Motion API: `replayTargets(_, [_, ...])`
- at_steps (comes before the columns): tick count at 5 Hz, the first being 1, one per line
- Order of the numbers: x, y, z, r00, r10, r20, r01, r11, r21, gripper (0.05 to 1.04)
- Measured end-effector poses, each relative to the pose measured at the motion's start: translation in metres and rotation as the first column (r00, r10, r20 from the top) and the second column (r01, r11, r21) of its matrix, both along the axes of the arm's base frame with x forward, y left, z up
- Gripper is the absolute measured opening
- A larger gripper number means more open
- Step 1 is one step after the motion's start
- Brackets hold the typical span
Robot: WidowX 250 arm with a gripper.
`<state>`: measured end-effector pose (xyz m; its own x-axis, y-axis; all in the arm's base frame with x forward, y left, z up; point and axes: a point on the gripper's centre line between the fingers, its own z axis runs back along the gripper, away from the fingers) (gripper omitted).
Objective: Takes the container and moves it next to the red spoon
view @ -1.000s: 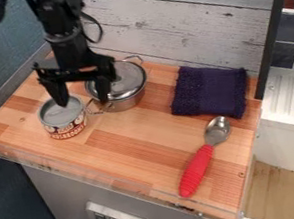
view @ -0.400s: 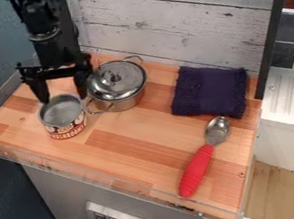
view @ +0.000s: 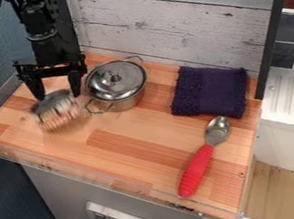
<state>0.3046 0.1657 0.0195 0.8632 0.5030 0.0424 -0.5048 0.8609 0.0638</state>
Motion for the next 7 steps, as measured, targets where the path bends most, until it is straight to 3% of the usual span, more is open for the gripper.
replayTargets(2, [0.003, 0.008, 0.006, 1.000, -0.004, -0.002, 0.004, 1.000, 0.021, 0.999])
replayTargets(4, [0.003, 0.008, -0.005, 1.000, 0.003, -0.022, -0.003, 1.000, 0.020, 0.999])
replayTargets(5, [-0.003, 0.001, -0.017, 0.999, 0.024, -0.047, -0.024, 1.000, 0.003, 0.999])
replayTargets(7, [-0.021, -0.049, -0.023, 0.992, 0.088, -0.093, -0.090, 0.996, -0.013, 1.000])
